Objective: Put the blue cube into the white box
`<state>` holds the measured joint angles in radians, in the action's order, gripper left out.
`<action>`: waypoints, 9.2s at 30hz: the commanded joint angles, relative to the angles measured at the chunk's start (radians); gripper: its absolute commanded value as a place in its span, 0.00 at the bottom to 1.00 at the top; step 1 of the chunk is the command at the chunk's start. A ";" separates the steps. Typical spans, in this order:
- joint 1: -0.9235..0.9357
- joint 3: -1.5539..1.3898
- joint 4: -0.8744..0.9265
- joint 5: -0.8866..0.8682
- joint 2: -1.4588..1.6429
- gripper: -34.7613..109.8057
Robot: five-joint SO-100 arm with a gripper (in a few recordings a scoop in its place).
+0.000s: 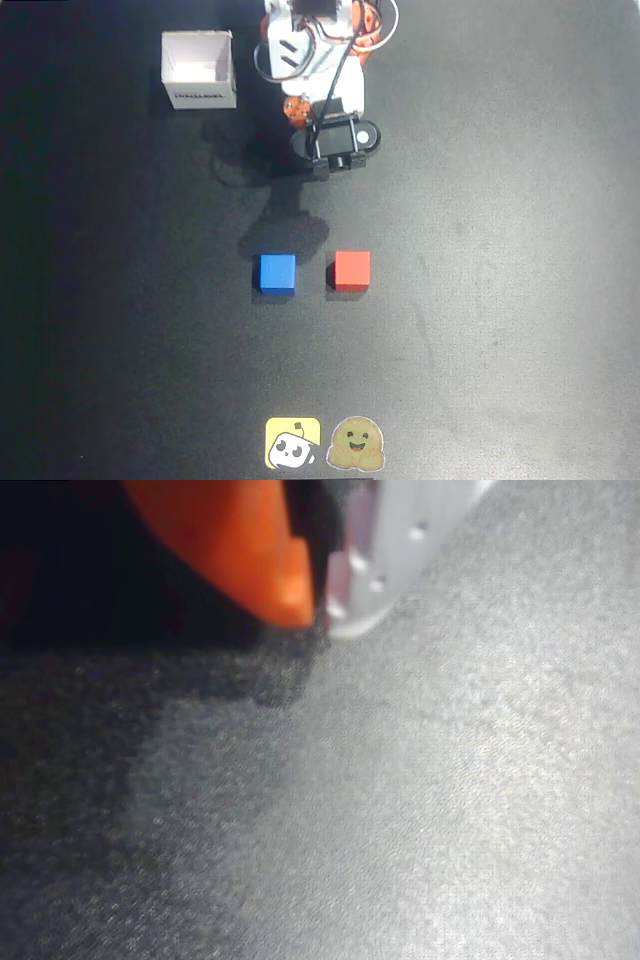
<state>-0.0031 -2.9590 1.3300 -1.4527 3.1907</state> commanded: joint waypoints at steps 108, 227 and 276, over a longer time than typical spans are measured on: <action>0.133 1.023 -0.264 0.074 -1.497 0.35; 1.166 0.962 0.471 -0.106 -0.971 0.24; 1.351 0.758 0.379 0.138 -0.896 0.24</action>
<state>1.3438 -2.2335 1.7135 -1.4297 2.2642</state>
